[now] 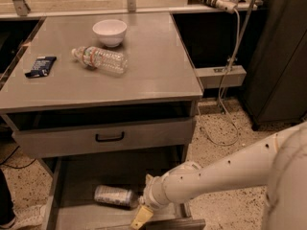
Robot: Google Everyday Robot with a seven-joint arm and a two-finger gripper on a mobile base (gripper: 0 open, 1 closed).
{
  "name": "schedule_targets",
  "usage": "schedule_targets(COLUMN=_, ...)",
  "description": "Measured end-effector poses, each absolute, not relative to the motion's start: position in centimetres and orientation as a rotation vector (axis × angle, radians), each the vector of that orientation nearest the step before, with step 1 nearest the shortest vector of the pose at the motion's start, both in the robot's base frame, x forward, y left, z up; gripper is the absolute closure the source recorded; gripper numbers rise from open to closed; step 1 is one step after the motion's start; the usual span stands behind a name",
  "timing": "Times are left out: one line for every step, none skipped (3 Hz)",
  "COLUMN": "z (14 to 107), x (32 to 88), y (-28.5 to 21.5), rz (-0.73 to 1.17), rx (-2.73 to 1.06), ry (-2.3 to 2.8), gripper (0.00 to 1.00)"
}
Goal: Pick blue plastic bottle from middle drawer and place on counter
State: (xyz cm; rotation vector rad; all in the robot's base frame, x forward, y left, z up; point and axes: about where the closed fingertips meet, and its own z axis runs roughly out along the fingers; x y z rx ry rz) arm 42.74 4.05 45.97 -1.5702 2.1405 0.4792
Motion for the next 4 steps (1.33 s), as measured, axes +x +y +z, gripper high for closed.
schedule_targets(z=44.5, x=43.5, y=5.7, rz=0.504, rx=-1.579, ry=2.110, gripper=0.00)
schedule_targets(z=43.2, x=44.3, y=7.2, rz=0.532, rx=-1.583, ry=2.099, gripper=0.00)
schedule_targets(z=42.4, x=45.6, y=8.4, rz=0.545, rx=-1.587, ry=2.082, gripper=0.00)
schedule_targets(z=41.9, x=46.9, y=9.5, rz=0.555, rx=-1.584, ry=2.068, gripper=0.00)
